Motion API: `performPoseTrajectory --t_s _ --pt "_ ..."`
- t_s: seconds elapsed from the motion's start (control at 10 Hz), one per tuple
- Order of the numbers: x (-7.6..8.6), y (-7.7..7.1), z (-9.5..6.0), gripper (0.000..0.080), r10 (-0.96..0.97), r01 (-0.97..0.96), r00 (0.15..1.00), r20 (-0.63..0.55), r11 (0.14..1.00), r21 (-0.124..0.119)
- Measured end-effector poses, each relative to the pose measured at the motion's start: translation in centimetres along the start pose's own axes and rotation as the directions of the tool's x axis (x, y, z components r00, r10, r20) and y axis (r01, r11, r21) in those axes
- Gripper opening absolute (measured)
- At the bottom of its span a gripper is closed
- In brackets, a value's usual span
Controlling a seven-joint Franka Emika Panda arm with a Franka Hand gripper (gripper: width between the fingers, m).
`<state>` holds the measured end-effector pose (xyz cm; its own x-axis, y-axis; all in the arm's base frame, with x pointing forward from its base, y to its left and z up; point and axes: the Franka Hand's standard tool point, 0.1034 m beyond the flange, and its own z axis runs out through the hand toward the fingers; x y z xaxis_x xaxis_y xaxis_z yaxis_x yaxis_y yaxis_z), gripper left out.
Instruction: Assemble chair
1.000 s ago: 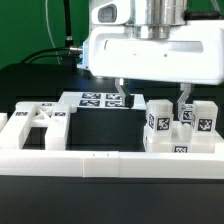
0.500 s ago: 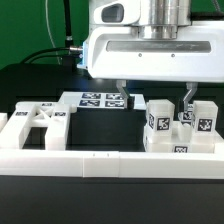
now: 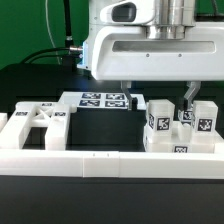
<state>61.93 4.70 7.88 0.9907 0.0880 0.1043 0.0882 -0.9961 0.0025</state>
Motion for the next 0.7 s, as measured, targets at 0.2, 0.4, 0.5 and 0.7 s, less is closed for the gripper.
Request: performPoseTrajectory --t_s 0.2,0.4,0.5,0.7 --pt "-0.05 0.0 0.1 0.0527 -0.004 0.004 1.0 0.002 1.0 -0.003" --pt "-0.06 -0.06 0.11 0.0392 0.007 -0.007 1.0 0.003 1.0 -0.005" --pt "-0.06 -0.04 0.1 0.0288 0.027 -0.027 1.0 0.003 1.0 -0.005" --pt "-0.05 -0.06 0.1 0.0288 0.139 -0.139 0.99 0.002 0.99 -0.003"
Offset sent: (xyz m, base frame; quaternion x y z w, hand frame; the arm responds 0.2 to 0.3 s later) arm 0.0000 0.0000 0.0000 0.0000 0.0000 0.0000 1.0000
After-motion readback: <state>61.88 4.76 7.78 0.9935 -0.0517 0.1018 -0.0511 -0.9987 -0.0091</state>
